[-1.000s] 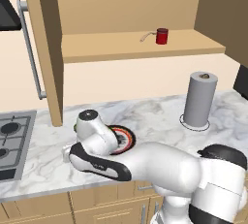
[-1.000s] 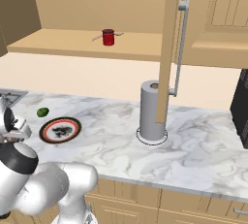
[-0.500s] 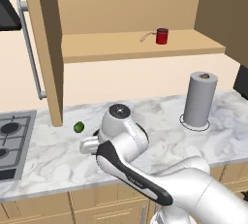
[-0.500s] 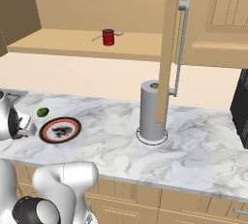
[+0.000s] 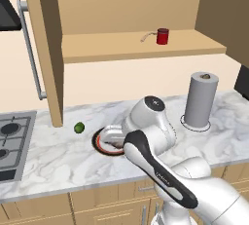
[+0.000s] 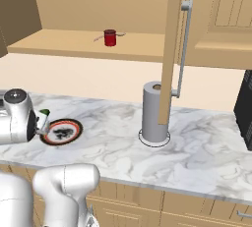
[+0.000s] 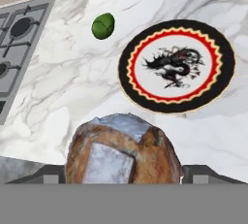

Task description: Pick the avocado and bread from the counter and place them on the plate. Then pick the jam from the cabinet and place it next to the plate. Lastly close the cabinet door.

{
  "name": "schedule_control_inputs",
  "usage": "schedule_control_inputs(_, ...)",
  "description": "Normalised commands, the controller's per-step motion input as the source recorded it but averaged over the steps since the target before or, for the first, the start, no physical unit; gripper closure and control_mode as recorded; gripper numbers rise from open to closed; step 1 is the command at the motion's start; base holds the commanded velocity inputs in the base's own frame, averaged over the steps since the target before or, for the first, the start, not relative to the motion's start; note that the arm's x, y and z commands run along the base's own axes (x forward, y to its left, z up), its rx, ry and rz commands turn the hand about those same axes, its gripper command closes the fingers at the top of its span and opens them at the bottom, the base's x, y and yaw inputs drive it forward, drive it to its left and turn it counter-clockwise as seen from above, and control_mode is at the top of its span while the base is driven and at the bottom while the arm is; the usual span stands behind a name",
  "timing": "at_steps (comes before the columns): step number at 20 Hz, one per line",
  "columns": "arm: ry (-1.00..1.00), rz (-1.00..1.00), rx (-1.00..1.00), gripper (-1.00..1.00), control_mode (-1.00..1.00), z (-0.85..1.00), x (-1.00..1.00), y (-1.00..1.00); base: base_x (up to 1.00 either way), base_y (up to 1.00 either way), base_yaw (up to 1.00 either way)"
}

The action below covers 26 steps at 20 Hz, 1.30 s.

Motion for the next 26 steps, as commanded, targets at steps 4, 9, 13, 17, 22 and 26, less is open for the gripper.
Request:
schedule_control_inputs(4,0.0,-0.06,0.0,1.0,-1.0,0.01,0.27,-0.2,0.0,0.0,0.0)
schedule_control_inputs(9,0.0,-0.09,0.0,1.0,-1.0,0.0,0.36,-0.19,0.0,0.0,0.0)
schedule_control_inputs(13,0.07,-0.06,0.01,1.0,-1.0,-0.01,0.31,-0.24,0.0,0.0,0.0)
schedule_control_inputs(17,0.12,-0.03,0.01,1.0,-1.0,-0.19,0.19,-0.17,0.0,0.0,0.0)
schedule_control_inputs(22,0.11,-0.02,0.0,1.0,-1.0,-0.34,0.23,-0.06,0.0,0.0,0.0)
schedule_control_inputs(26,0.04,-0.01,0.0,1.0,-1.0,-0.4,0.28,-0.02,0.0,0.0,0.0)
